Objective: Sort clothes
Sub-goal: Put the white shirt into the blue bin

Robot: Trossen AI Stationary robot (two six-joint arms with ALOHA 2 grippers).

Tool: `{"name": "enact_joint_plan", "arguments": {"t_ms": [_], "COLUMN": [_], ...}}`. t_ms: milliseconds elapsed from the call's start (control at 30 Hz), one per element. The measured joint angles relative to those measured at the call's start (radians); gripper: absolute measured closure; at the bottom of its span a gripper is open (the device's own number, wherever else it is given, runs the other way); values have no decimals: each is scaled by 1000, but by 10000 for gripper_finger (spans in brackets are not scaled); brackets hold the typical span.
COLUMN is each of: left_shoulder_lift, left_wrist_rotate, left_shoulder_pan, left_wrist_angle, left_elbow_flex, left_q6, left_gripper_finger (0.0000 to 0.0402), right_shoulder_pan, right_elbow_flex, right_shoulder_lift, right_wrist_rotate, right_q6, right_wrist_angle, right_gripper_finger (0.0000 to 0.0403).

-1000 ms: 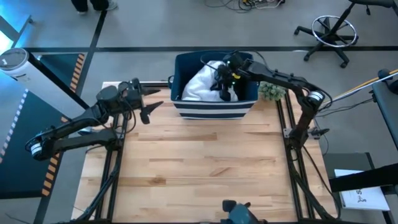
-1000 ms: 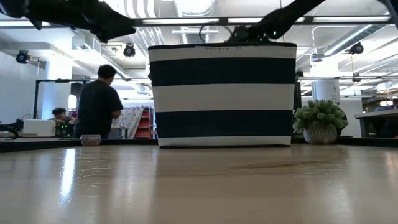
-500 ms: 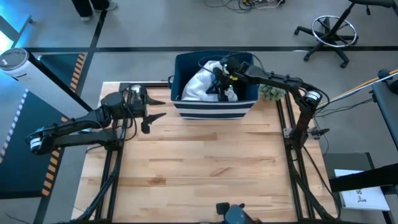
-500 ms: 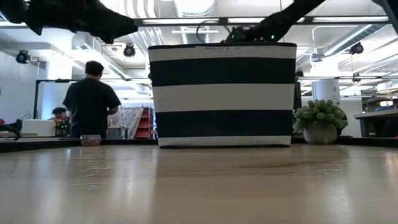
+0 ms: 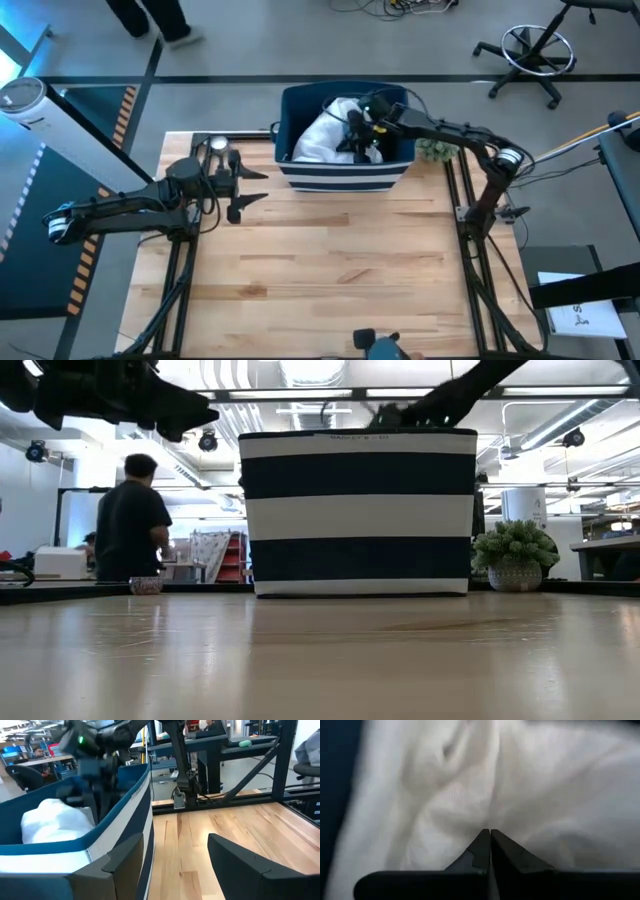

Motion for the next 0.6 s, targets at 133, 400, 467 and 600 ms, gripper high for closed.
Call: {"name": "enact_joint_plan", "arguments": {"t_ms": [133,400,467,600], "left_shoulder_lift": [-1,0,-1,0], "left_wrist_rotate": [-1,-2,-2,-2], "left_shoulder_pan": [-1,-1,-1,0], "left_wrist_angle": [4,6,7,7], "left_elbow_flex": [4,4,4,4], "left_q6": [0,3,3,3], "left_gripper_finger": [197,198,194,188], "right_shoulder_pan": [5,2,0,-24], "right_elbow_flex": [1,2,2,3], "right_shoulder_lift": [-72,-143,-135,-88], "right_wrist_rotate": [-5,-2,16,22], "right_q6": [19,81,94,111], "right_wrist_angle": [38,260,309,336], "right_gripper_finger": [403,403,403,403]}}
